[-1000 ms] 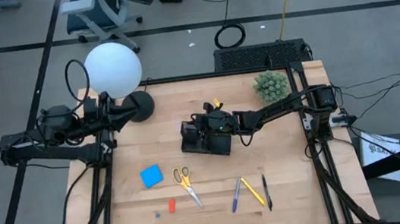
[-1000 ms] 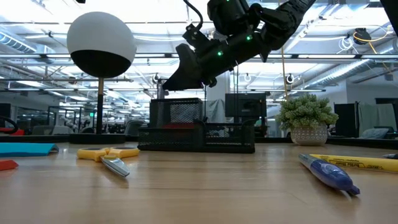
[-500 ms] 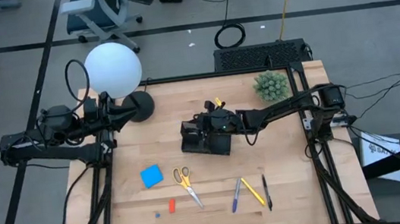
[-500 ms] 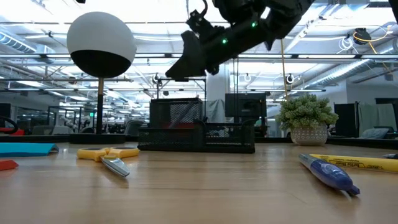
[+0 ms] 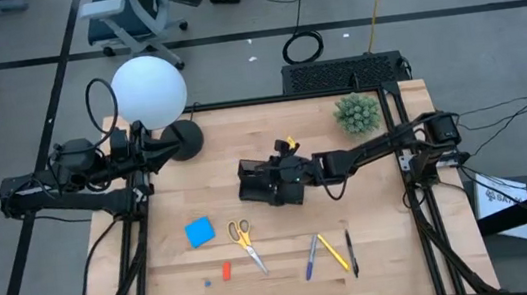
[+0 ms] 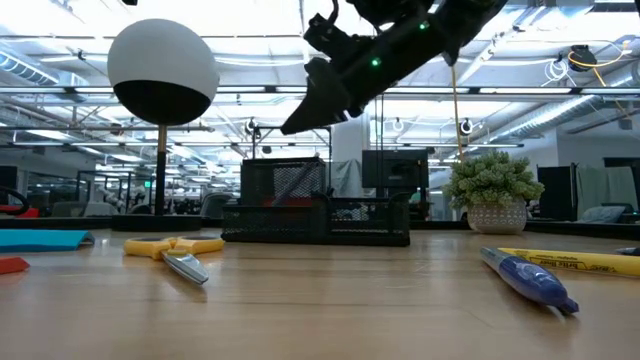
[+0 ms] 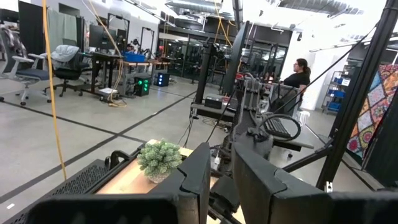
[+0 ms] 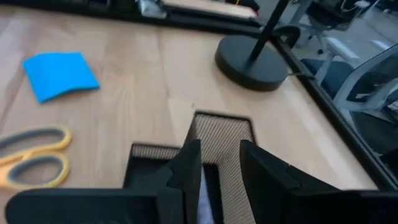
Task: Pick and place office supplies into organizer
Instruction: Put the blue marker into the top left compartment of the black desk organizer
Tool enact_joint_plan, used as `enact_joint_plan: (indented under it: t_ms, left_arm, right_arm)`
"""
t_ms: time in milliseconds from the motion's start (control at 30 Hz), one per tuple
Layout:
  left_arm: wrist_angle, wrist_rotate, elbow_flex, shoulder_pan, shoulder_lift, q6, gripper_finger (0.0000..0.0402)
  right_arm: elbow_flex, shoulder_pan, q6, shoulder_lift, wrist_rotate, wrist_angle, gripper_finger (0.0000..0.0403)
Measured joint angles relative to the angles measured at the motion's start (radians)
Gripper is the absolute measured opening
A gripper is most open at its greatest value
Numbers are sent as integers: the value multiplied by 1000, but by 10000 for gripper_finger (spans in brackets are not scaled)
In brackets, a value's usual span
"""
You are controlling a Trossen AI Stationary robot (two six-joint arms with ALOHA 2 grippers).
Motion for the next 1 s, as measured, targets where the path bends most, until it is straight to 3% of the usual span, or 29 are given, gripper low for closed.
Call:
enact_joint_plan:
  t_ms: [400,733,1000]
  left_arm:
    - [0,0,0,0,0,0,72]
    - [0,0,0,0,0,0,72]
    - [0,0,0,0,0,0,72]
  right_arm:
    - [0,114,-64,-65,-11,-219,105]
    - [0,216,-56,-93,-165,-343,105]
    - [18,269,-36,-92,-166,-391,105]
